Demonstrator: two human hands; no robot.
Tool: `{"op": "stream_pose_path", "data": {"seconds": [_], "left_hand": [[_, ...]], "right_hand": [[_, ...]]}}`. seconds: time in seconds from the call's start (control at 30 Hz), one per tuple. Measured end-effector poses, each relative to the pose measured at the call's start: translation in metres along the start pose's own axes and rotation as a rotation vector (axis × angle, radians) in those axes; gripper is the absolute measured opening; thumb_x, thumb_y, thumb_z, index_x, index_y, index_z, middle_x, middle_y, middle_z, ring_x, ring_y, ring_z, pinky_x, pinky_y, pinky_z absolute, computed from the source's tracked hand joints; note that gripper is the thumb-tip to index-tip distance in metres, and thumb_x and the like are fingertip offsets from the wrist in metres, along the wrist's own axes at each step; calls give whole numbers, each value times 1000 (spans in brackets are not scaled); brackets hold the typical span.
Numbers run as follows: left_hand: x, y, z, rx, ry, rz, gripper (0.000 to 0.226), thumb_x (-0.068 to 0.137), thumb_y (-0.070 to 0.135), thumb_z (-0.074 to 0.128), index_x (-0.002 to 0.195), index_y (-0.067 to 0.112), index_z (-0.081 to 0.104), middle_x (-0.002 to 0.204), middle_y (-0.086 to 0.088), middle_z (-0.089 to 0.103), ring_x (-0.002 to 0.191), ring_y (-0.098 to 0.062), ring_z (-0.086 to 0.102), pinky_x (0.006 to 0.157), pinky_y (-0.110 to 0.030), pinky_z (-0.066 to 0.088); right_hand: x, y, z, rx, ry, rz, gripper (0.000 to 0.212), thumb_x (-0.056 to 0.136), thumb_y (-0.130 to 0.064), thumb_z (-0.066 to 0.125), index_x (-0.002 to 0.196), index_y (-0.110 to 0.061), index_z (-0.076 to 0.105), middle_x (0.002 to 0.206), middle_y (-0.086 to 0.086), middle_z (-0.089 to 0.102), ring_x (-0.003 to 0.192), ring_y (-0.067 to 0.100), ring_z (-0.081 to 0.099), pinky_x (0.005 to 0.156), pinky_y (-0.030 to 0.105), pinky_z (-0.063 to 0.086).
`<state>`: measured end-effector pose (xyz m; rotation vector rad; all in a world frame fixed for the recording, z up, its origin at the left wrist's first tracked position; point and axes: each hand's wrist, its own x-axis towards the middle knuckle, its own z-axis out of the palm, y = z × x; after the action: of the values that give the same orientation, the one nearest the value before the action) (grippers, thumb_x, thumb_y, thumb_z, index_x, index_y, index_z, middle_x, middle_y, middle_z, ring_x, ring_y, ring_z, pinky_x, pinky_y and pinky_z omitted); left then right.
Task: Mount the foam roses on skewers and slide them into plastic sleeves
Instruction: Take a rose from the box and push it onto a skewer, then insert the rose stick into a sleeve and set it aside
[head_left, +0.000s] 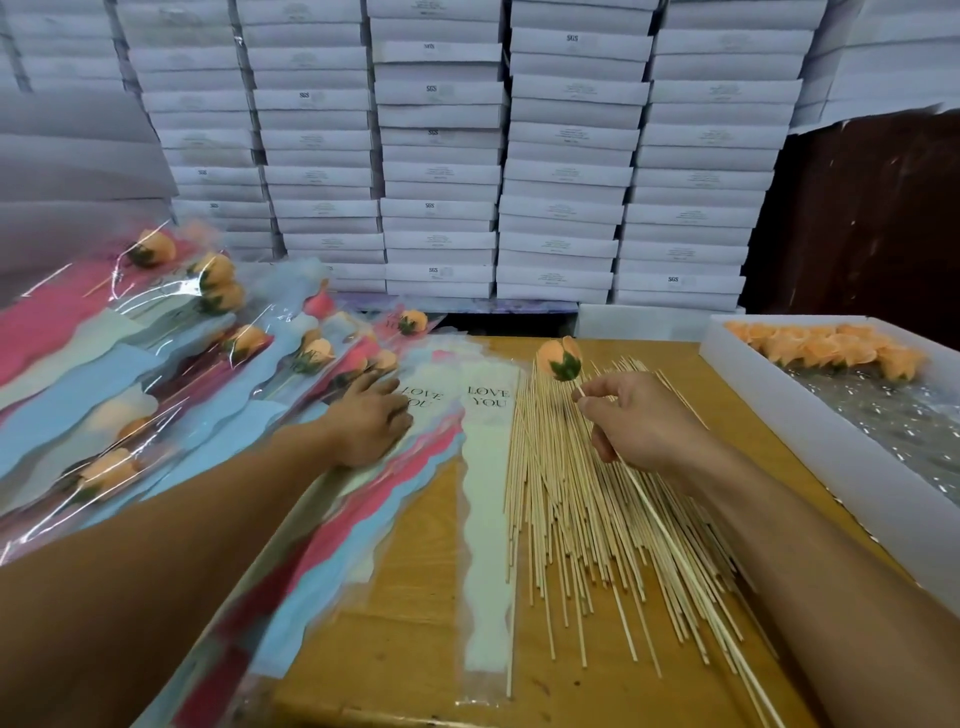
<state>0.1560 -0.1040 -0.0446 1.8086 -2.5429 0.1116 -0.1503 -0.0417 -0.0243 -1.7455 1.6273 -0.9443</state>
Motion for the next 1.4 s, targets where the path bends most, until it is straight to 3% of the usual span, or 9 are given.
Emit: {"op": "stream_pose_path", "data": {"seconds": [0.2, 0.37, 0.47, 0.57, 0.83, 0.97, 1.03, 1.2, 1.4], "left_hand": [[1, -5, 9, -20, 112, 16, 40, 107, 28, 36, 95, 6, 68, 105, -12, 64, 119, -28, 50, 118, -39, 20], [-9, -1, -7, -94, 115, -29, 44, 106, 30, 38, 75, 12, 62, 132, -13, 61, 143, -28, 36, 110, -39, 35], [-15, 3, -19, -87, 110, -53, 45, 104, 28, 40, 62, 14, 48, 87, -7, 56, 100, -34, 59, 79, -44, 49], [-17, 2, -28, -66, 134, -84, 40, 105, 29, 43, 73, 10, 58, 86, -9, 62, 79, -28, 58, 69, -41, 49], [-38, 38, -59, -145, 292, -114, 34, 103, 28, 48, 94, 7, 72, 90, -12, 72, 79, -28, 62, 68, -36, 50], [-58, 78, -65, -232, 334, -32, 33, 103, 31, 48, 101, 8, 72, 99, -11, 73, 90, -29, 64, 81, -40, 51], [-65, 99, -64, -242, 333, 22, 34, 103, 32, 47, 101, 8, 71, 100, -11, 71, 94, -28, 62, 82, -40, 49], [-79, 138, -54, -284, 353, 70, 29, 103, 36, 46, 92, 18, 66, 96, -1, 57, 91, -25, 59, 78, -37, 47], [-87, 164, -38, -277, 321, 101, 27, 104, 40, 41, 95, 22, 60, 108, 2, 52, 98, -24, 61, 82, -38, 48]], "right_hand": [[-2, 0, 1, -17, -27, 10, 26, 105, -29, 48, 127, -23, 60, 51, -3, 63, 36, 2, 43, 47, 23, 36], [-1, 2, 3, 17, -76, 46, 24, 105, -26, 48, 125, -23, 61, 51, -2, 63, 36, 5, 42, 37, 19, 32], [-2, 2, 4, 73, -111, 64, 22, 106, -25, 49, 122, -19, 61, 51, -1, 63, 39, 8, 44, 37, 21, 32], [-2, 0, 5, 116, -135, 87, 19, 105, -23, 50, 117, -17, 63, 51, 0, 64, 39, 9, 50, 38, 22, 37], [-2, -7, 13, 576, -213, 264, 14, 105, -10, 44, 112, -8, 56, 64, 7, 63, 52, 19, 57, 46, 31, 48], [3, -7, 13, 819, -185, 324, 14, 102, -3, 40, 102, -12, 51, 57, 2, 49, 43, 12, 39, 37, 23, 32], [5, -7, 7, 826, -170, 321, 4, 103, -11, 48, 103, -11, 52, 59, 2, 53, 40, 8, 32, 32, 19, 24], [8, -2, 4, 721, -152, 246, 47, 88, -49, 72, 118, -16, 58, 88, 14, 78, 38, 6, 27, 30, 19, 24], [12, 5, 6, 702, 6, 283, 40, 86, -12, 78, 119, -8, 56, 86, 12, 76, 41, 8, 36, 30, 19, 24]]}}
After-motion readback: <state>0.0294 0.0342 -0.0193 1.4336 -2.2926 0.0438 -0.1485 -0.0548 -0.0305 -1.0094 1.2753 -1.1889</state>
